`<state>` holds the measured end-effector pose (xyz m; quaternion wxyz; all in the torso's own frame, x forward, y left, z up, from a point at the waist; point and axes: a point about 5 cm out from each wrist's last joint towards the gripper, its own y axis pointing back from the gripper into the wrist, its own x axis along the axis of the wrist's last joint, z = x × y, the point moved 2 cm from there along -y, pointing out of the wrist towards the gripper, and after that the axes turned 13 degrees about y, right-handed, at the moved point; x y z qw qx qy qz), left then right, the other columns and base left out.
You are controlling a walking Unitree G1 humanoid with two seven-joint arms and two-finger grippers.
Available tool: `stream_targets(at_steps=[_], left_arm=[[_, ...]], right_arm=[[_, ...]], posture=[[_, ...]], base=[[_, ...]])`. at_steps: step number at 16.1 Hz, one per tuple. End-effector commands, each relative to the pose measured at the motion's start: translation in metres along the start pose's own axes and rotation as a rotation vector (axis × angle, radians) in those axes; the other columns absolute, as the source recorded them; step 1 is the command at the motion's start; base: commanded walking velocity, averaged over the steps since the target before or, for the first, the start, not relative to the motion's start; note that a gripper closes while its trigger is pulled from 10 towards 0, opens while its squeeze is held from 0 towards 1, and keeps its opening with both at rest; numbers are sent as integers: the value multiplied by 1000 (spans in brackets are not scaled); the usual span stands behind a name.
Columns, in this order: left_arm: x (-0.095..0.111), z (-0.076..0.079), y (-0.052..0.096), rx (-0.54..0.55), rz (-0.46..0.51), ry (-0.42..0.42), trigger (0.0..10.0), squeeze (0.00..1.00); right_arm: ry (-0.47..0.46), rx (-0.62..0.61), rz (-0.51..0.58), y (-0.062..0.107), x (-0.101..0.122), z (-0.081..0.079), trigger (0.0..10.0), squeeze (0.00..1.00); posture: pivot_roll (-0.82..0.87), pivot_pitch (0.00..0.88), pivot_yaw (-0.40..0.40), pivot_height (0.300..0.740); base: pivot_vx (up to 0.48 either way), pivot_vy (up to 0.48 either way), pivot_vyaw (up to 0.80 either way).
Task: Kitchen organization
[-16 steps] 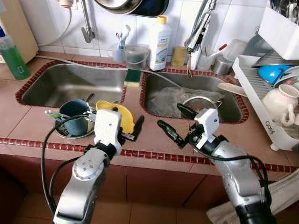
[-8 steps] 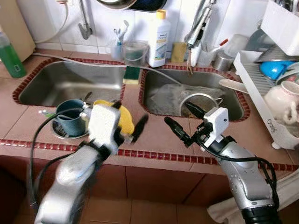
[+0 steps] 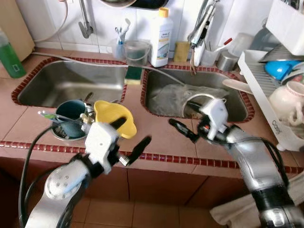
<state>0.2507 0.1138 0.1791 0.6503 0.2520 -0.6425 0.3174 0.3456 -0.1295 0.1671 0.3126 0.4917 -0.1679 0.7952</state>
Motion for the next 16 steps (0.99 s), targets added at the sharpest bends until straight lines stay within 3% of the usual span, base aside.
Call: stream_targets(at_steps=[1, 3, 6, 9, 12, 14, 16], left_arm=[[4, 5, -1, -32, 12, 6, 10000, 0], [9, 0, -1, 11, 36, 38, 10000, 0], [9, -13, 3, 140, 52, 98, 10000, 0], [-4, -14, 13, 244, 3, 134, 10000, 0], [-4, -15, 15, 271, -17, 204, 10000, 0], [6, -17, 13, 287, 12, 191, 10000, 0], [26, -18, 11, 259, 103, 207, 10000, 0]], right_arm=[[40, 42, 15, -4, 4, 3, 10000, 0], [83, 80, 43, -13, 9, 5, 10000, 0], [60, 125, 145, -17, 24, -2, 10000, 0], [-55, 180, 203, -1, 24, -24, 10000, 0], [-131, 231, 216, 16, 26, -33, 10000, 0], [-141, 237, 217, 23, 28, -37, 10000, 0], [-182, 254, 210, 31, 28, -45, 10000, 0]], posture=[[-130, 94, -46, 740], [-115, 98, -59, 740], [-101, 100, -69, 740], [-85, 95, -69, 740], [-87, 87, -62, 740], [-91, 82, -56, 740], [-95, 74, -55, 740]], base=[[0, 0, 0], [0, 0, 0], [0, 0, 0], [0, 0, 0], [0, 0, 0], [0, 0, 0], [0, 0, 0]])
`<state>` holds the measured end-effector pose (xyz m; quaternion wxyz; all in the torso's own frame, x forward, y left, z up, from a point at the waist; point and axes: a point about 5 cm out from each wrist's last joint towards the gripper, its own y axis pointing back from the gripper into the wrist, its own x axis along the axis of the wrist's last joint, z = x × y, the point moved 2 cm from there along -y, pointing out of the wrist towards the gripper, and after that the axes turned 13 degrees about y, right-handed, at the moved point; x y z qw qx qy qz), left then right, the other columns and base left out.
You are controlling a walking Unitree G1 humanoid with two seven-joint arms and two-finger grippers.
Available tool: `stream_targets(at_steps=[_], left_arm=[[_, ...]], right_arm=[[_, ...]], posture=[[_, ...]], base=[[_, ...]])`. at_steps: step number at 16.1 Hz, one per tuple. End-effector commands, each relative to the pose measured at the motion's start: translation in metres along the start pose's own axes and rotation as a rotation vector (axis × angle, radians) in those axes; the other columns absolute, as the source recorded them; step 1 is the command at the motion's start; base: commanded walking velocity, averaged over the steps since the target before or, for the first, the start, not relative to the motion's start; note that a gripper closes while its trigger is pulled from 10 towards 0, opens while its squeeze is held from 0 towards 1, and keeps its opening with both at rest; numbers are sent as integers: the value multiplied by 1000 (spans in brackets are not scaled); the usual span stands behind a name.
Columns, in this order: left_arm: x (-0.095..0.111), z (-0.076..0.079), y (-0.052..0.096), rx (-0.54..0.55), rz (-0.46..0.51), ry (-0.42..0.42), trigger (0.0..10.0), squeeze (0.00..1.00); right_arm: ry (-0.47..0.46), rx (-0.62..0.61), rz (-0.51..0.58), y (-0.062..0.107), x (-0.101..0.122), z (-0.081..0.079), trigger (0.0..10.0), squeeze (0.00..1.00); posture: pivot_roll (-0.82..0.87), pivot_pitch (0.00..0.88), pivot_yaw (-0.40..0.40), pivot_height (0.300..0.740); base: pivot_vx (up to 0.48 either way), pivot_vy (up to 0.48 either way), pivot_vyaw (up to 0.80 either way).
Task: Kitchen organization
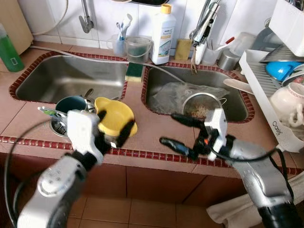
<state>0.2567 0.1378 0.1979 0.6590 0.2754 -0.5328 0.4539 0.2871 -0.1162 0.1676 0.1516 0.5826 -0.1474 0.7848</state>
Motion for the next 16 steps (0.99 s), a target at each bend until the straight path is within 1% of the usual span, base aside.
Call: stream_targets(at_steps=[1, 2, 3, 4, 5, 6, 8, 10, 12, 13, 14, 16], left_arm=[[7, 5, 1, -31, 21, 10, 10000, 0], [6, 3, 2, -39, -3, 17, 10000, 0], [1, -2, 2, -7, -52, -7, 10000, 0], [-4, -5, 1, 46, -99, 1, 10000, 0], [-6, -5, 0, 69, -116, 11, 10000, 0], [-11, -9, -4, 168, -168, 46, 10000, 0], [-13, -14, -8, 282, -214, 90, 10000, 0], [-9, -9, -8, 277, -244, 65, 10000, 0], [-1, -8, -9, 299, -240, 64, 10000, 0], [8, -5, -11, 276, -209, 65, 10000, 0], [17, 1, -12, 230, -169, 76, 10000, 0], [23, 4, -11, 193, -171, 75, 10000, 0]], right_arm=[[7, 16, 4, 2, 5, -2, 10000, 0], [-4, 26, -1, 3, 5, -5, 10000, 0], [-12, 32, -5, 3, 5, -8, 10000, 0], [-22, 34, -5, 4, 6, -10, 10000, 0], [-25, 33, -6, 4, 6, -11, 10000, 0], [-29, 29, -12, 5, 6, -12, 10000, 0], [-32, 29, -20, 6, 5, -13, 10000, 0], [-40, 29, -23, 7, 5, -16, 10000, 0], [-44, 24, -22, 6, 6, -15, 10000, 0], [-47, 22, -24, 7, 5, -15, 10000, 0], [-48, 20, -25, 7, 5, -15, 10000, 0], [-47, 18, -27, 7, 5, -15, 10000, 0]], posture=[[-95, 70, -54, 740], [-97, 68, -53, 740], [-102, 63, -50, 740], [-103, 60, -51, 740], [-103, 60, -53, 740], [-102, 61, -55, 740], [-100, 63, -57, 740], [-97, 68, -60, 740], [-97, 77, -60, 740], [-95, 83, -63, 740], [-95, 84, -63, 740], [-93, 88, -64, 740]], base=[[0, 0, 0], [0, 0, 0], [0, 0, 0], [0, 0, 0], [0, 0, 0], [0, 0, 0], [0, 0, 0], [0, 0, 0], [0, 0, 0], [0, 0, 0], [0, 0, 0], [0, 0, 0]])
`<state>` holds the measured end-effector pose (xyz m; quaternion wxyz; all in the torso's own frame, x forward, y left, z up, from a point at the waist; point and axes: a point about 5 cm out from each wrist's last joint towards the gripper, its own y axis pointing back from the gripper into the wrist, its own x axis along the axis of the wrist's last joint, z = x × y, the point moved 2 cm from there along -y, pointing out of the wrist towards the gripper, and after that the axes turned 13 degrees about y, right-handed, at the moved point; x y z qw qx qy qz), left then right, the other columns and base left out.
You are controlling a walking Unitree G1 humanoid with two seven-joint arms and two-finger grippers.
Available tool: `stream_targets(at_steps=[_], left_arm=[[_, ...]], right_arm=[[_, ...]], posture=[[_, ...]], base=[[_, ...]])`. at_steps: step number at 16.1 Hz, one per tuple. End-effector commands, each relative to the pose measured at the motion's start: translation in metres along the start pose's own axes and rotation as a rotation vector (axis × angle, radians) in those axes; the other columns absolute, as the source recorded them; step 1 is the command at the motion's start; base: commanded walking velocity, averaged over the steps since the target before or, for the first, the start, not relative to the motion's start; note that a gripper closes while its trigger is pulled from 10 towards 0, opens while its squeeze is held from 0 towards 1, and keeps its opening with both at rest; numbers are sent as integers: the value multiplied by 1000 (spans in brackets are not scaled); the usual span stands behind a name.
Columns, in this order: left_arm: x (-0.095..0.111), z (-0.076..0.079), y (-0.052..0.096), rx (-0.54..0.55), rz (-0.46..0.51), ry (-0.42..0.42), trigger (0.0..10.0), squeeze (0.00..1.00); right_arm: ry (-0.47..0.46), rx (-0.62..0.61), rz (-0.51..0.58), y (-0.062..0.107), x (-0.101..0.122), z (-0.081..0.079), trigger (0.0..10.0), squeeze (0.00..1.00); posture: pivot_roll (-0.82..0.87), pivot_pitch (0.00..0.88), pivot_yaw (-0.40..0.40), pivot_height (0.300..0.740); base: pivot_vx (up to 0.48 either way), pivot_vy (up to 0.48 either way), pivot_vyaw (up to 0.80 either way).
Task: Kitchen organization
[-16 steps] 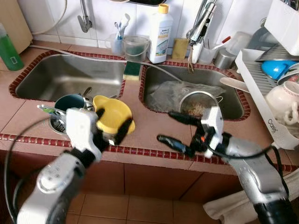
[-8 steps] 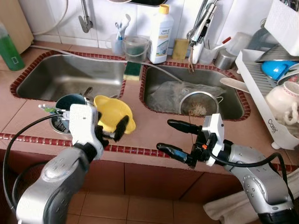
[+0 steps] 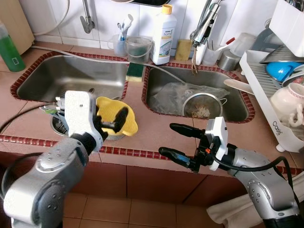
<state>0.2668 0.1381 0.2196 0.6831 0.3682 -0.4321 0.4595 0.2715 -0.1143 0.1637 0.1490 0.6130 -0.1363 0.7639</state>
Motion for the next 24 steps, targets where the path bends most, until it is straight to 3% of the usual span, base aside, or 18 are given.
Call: stream_targets(at_steps=[1, 3, 4, 9, 15, 18, 24], left_arm=[[4, -1, 3, -8, -1, 6, 10000, 0], [2, -5, 3, 12, -45, 9, 10000, 0], [-8, -5, 4, 32, -104, -23, 10000, 0], [-41, -13, 1, 155, -273, 11, 10000, 0], [-39, -15, -5, 218, -272, 37, 10000, 0], [-41, -20, -11, 310, -285, 74, 10000, 0], [-29, -26, -20, 438, -201, 133, 10000, 0]], right_arm=[[23, -7, -3, 2, 5, 1, 10000, 0], [26, -7, -1, 1, 6, 2, 10000, 0], [27, -7, 1, 1, 7, 3, 10000, 0], [23, -9, 7, 0, 8, 2, 10000, 0], [27, -19, 15, -2, 9, 4, 10000, 0], [25, -20, 19, -3, 10, 4, 10000, 0], [22, -26, 20, -4, 9, 2, 10000, 0]], posture=[[-94, 89, -64, 740], [-93, 88, -65, 740], [-94, 87, -65, 740], [-96, 85, -66, 740], [-96, 75, -60, 740], [-97, 72, -55, 740], [-99, 70, -48, 740]], base=[[0, 0, 0], [0, 0, 0], [0, 0, 0], [0, 0, 0], [0, 0, 0], [0, 0, 0], [0, 0, 0]])
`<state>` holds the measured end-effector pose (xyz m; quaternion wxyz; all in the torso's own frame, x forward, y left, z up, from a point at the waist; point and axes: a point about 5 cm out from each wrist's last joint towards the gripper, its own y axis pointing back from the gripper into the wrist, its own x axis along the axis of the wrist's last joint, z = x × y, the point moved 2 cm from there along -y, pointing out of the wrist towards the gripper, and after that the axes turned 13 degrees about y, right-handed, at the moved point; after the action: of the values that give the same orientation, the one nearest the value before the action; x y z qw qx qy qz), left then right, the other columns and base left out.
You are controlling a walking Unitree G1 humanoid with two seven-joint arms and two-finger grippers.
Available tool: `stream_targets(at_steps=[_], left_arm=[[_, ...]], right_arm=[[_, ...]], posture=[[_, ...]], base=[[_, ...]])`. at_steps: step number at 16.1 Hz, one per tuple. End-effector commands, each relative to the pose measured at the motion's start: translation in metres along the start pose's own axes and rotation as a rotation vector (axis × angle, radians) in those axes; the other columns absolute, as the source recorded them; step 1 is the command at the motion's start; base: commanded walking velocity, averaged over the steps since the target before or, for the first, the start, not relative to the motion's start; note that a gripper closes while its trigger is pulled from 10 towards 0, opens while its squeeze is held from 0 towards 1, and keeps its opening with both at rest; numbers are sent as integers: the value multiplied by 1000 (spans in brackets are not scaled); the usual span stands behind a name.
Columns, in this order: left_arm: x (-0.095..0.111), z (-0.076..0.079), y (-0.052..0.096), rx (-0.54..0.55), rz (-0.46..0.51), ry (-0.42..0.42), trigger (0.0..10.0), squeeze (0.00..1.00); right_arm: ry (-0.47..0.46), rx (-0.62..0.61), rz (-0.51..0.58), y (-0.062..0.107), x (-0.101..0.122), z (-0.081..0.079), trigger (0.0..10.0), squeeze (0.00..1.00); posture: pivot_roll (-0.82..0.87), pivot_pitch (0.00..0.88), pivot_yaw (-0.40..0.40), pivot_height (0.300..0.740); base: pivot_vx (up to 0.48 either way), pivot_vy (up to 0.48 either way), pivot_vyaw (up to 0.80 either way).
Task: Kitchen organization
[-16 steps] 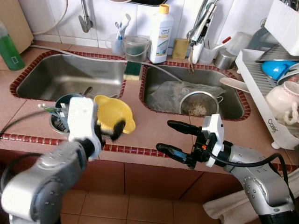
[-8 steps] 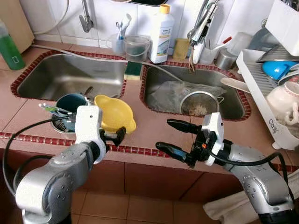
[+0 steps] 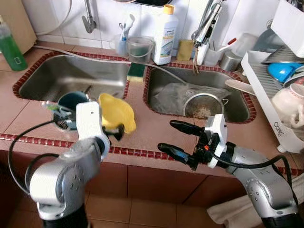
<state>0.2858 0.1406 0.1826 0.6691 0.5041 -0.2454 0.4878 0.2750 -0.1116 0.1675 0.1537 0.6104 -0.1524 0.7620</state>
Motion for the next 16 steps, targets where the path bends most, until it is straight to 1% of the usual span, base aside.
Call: stream_targets(at_steps=[1, 3, 4, 7, 12, 14, 16], left_arm=[[9, -6, -3, 46, 34, 58, 10000, 0], [13, -7, -3, 51, 44, 62, 10000, 0], [14, -6, -3, 29, 42, 83, 10000, 0], [17, -9, -3, 24, 55, 80, 10000, 0], [16, -6, -1, -17, 55, 69, 10000, 0], [17, -3, 0, -56, 58, 81, 10000, 0], [17, -3, 0, -73, 54, 92, 10000, 0]], right_arm=[[24, 5, 8, -1, 5, -2, 10000, 0], [24, 6, 7, -2, 5, -2, 10000, 0], [24, 6, 6, -2, 4, -2, 10000, 0], [24, 8, 5, -2, 4, -3, 10000, 0], [30, 10, 0, -1, 4, -1, 10000, 0], [31, 10, -2, -1, 4, 0, 10000, 0], [31, 10, -4, -1, 3, 0, 10000, 0]], posture=[[-99, 68, -48, 740], [-99, 65, -45, 740], [-98, 63, -46, 740], [-97, 63, -47, 740], [-95, 66, -51, 740], [-94, 70, -50, 740], [-95, 69, -52, 740]], base=[[0, 0, 0], [0, 0, 0], [0, 0, 0], [0, 0, 0], [0, 0, 0], [0, 0, 0], [0, 0, 0]])
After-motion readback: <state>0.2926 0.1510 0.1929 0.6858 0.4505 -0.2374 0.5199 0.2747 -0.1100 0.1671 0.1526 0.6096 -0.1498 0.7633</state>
